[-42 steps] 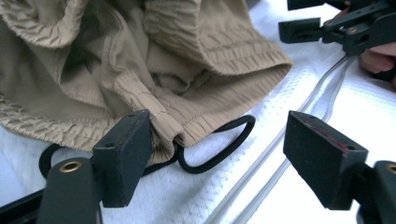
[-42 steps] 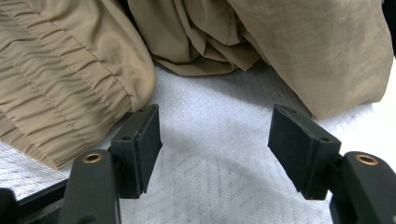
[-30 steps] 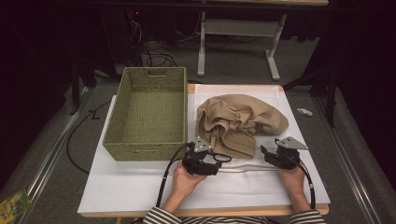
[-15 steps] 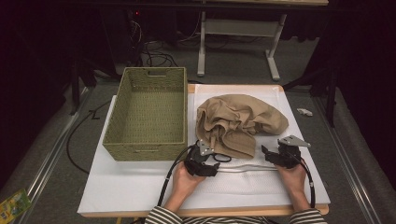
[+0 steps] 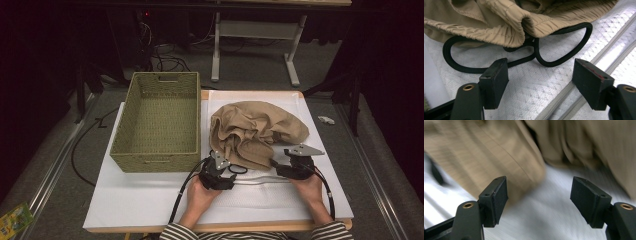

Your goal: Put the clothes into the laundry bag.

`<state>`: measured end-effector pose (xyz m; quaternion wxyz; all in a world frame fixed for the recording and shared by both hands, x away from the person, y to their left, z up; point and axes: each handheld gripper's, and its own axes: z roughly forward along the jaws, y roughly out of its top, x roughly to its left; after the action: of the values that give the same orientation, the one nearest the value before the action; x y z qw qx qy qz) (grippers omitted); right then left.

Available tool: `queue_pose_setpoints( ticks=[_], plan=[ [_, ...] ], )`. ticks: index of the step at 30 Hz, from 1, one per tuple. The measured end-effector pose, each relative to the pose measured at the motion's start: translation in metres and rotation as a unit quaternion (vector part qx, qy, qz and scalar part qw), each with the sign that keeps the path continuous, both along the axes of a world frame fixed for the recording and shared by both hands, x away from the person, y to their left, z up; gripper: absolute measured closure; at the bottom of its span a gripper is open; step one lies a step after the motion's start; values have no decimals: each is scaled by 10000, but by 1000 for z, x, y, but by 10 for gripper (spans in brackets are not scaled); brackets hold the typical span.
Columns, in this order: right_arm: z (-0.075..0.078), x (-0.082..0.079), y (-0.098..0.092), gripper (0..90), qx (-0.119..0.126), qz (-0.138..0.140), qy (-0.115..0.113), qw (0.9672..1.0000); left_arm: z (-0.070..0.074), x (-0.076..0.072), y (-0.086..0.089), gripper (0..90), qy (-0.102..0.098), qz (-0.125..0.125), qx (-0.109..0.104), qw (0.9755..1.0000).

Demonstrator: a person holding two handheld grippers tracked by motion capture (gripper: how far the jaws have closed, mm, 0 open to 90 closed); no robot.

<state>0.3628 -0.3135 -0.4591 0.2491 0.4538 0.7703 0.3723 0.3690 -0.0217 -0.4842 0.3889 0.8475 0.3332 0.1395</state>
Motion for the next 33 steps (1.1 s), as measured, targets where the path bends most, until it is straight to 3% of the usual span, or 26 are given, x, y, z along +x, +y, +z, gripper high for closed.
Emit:
queue_pose_setpoints(
  ticks=[8, 11, 15, 19, 23, 28, 33],
  plan=[
    [58, -3, 21, 303, 24, 432, -637, 9970, 0, 0, 0, 287, -23, 31, 7, 10000],
    [80, 3, 22, 304, -27, 205, -863, 9961, 0, -1, 0, 287, -25, 33, 6, 10000],
    [99, 21, 21, 306, 279, 128, -927, 9952, 0, -1, 0, 287, -24, 31, 5, 10000],
    [105, 52, 29, 272, 327, 110, -612, 9975, 0, -1, 0, 287, -24, 34, 6, 10000],
    [92, 75, 47, 208, 158, 384, -56, 9991, 0, -1, 0, 286, -21, 38, 4, 10000],
    [63, 90, 73, 124, -6, 709, 566, 9959, 0, -1, 0, 285, -23, 42, 3, 10000],
    [44, 92, 90, 102, -165, 844, 764, 9934, 0, -1, 0, 284, -28, 47, 2, 10000]
  ],
)
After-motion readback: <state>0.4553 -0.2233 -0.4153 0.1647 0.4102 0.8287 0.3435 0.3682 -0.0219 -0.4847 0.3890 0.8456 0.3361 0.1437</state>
